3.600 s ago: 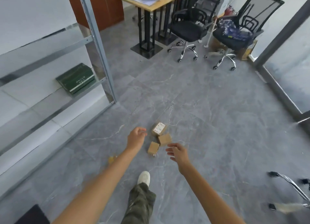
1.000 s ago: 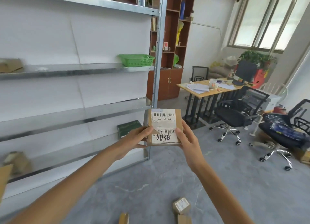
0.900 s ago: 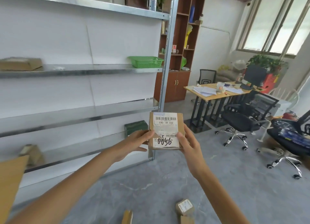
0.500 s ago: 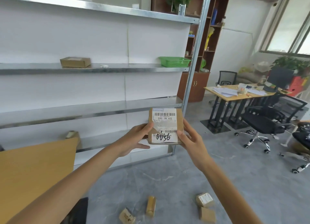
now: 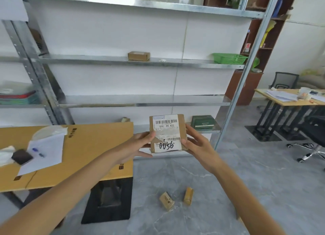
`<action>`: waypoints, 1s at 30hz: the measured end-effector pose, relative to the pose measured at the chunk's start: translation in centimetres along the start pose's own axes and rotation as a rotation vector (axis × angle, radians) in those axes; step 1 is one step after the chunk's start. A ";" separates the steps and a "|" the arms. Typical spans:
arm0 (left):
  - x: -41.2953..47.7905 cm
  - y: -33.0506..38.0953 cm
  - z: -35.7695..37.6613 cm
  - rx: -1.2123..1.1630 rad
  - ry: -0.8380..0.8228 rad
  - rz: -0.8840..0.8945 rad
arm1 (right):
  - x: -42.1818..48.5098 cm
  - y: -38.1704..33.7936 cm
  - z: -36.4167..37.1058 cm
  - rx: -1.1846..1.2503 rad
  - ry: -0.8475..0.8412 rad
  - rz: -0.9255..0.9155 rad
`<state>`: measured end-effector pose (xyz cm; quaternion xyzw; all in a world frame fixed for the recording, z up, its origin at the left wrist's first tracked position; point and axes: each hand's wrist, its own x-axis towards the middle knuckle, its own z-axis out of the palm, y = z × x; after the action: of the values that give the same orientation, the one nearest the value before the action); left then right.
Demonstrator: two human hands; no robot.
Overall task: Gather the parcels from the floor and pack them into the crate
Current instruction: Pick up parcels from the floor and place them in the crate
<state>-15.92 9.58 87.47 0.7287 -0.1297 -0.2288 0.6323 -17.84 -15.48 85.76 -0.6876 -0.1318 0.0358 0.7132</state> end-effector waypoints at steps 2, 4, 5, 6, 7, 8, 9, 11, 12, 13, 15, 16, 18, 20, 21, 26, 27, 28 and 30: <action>-3.2 -0.5 0.2 0.022 0.012 0.010 | -1.4 -0.1 1.8 0.001 -0.034 -0.007; -6.5 -1.1 0.6 0.022 0.060 -0.013 | -3.2 -0.1 3.5 0.019 -0.071 0.006; -7.8 -1.3 0.7 0.025 0.083 -0.025 | -4.1 -0.1 4.3 0.025 -0.087 0.009; -9.4 -1.7 1.0 0.029 0.098 -0.041 | -5.1 0.2 5.1 0.026 -0.107 0.019; -10.8 -2.0 1.3 0.035 0.106 -0.057 | -6.1 0.4 5.9 0.029 -0.122 0.031; -12.3 -2.4 1.6 0.041 0.113 -0.074 | -7.1 0.7 6.7 0.031 -0.132 0.046; -13.7 -2.8 1.8 0.045 0.122 -0.091 | -8.0 0.8 7.5 0.040 -0.138 0.060; -16.4 -3.4 2.2 0.052 0.139 -0.109 | -9.7 0.9 9.2 0.056 -0.156 0.080; -17.6 -3.8 2.2 0.053 0.150 -0.120 | -10.3 0.9 10.1 0.057 -0.174 0.092; -19.0 -4.2 2.2 0.045 0.160 -0.132 | -11.0 0.9 11.0 0.056 -0.196 0.103; -21.4 -4.8 1.9 0.023 0.177 -0.151 | -12.2 0.8 12.8 0.049 -0.226 0.115; -22.2 -5.0 1.8 0.020 0.183 -0.152 | -12.6 0.7 13.5 0.039 -0.228 0.115; -23.7 -5.1 1.3 0.021 0.203 -0.151 | -13.3 0.6 14.8 0.036 -0.236 0.114; -25.1 -5.3 0.9 0.022 0.222 -0.141 | -13.7 0.5 16.1 0.037 -0.252 0.117; -26.0 -5.4 0.6 0.020 0.233 -0.135 | -13.8 0.4 17.0 0.035 -0.259 0.118; -30.5 -7.0 -2.3 0.015 0.292 -0.129 | -14.0 0.4 22.3 0.010 -0.282 0.134; -31.5 -7.5 -3.1 0.006 0.306 -0.123 | -14.0 0.5 23.7 0.007 -0.288 0.138; -32.7 -7.9 -4.0 -0.003 0.317 -0.118 | -14.0 0.7 25.3 0.005 -0.294 0.142; -34.7 -8.8 -5.9 -0.006 0.341 -0.113 | -14.1 1.1 28.3 0.011 -0.307 0.147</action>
<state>-43.77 32.75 85.31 0.7611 0.0210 -0.1375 0.6335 -38.02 8.73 83.30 -0.6778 -0.1883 0.1935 0.6839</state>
